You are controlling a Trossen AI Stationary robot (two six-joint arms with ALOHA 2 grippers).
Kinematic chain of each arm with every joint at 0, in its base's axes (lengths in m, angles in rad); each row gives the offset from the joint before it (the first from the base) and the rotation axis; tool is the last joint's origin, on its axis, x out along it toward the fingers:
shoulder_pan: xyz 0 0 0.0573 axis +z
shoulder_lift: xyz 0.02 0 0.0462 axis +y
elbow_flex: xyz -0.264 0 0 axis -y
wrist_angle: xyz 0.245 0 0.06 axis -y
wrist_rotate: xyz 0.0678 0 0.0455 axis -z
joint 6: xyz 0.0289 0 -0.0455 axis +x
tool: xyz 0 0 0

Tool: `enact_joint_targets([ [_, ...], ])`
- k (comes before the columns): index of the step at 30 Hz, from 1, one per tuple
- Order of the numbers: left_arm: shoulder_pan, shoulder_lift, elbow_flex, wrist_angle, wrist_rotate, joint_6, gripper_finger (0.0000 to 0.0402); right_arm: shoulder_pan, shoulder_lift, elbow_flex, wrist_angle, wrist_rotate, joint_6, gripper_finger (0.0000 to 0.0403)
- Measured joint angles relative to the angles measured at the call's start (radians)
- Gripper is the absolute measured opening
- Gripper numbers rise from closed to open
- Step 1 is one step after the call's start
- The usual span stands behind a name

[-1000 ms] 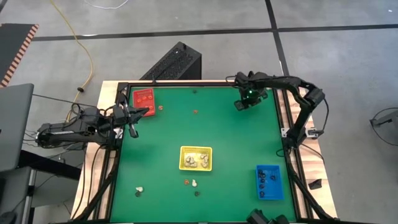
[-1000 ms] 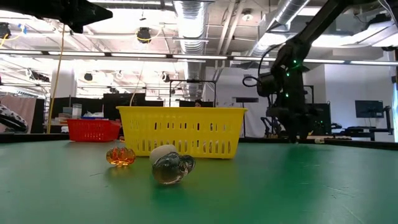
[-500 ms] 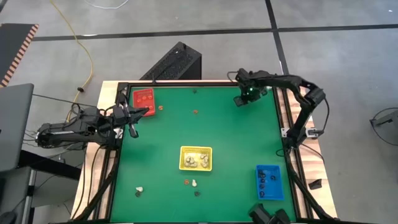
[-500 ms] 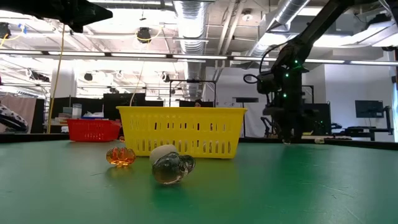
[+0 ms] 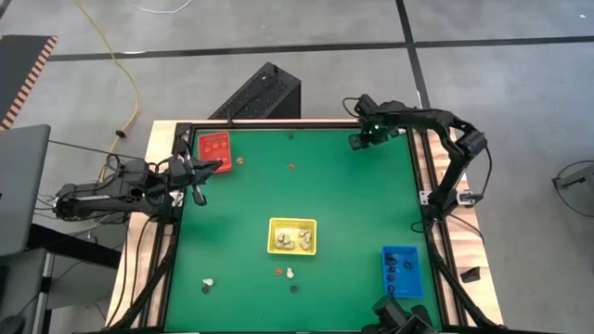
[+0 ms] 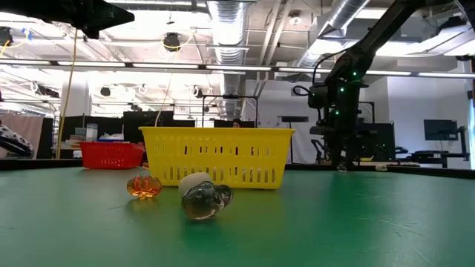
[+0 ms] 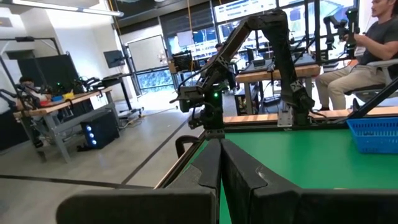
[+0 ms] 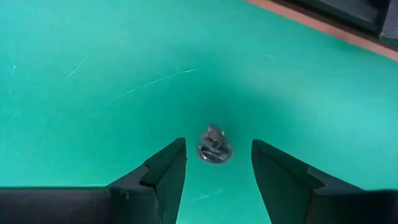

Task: Sort Halloween decoration
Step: Put the black skull toy into the blue bin

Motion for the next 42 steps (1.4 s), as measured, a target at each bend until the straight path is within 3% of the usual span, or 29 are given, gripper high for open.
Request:
enact_joint_targets([
  [9,0.0,0.0,0.0,0.0,0.0,-0.002,0.0,0.0,0.003,0.0,0.01,-0.021,0.023,0.0212],
  [22,0.0,0.0,0.0,0.0,0.0,-0.002,0.0,0.019,0.106,0.004,0.048,0.002,0.018,0.0209],
  [33,0.001,0.0,0.0,0.0,-0.001,0.009,0.0,0.025,0.05,0.0,0.036,0.001,-0.001,0.0123],
  [36,0.001,0.0,0.0,0.0,-0.001,0.008,0.0,0.044,0.025,0.0,0.033,-0.002,0.0,0.0115],
  [42,0.001,0.0,0.0,0.0,-0.001,0.008,0.0,0.138,-0.06,0.0,-0.02,-0.155,0.026,0.0149],
])
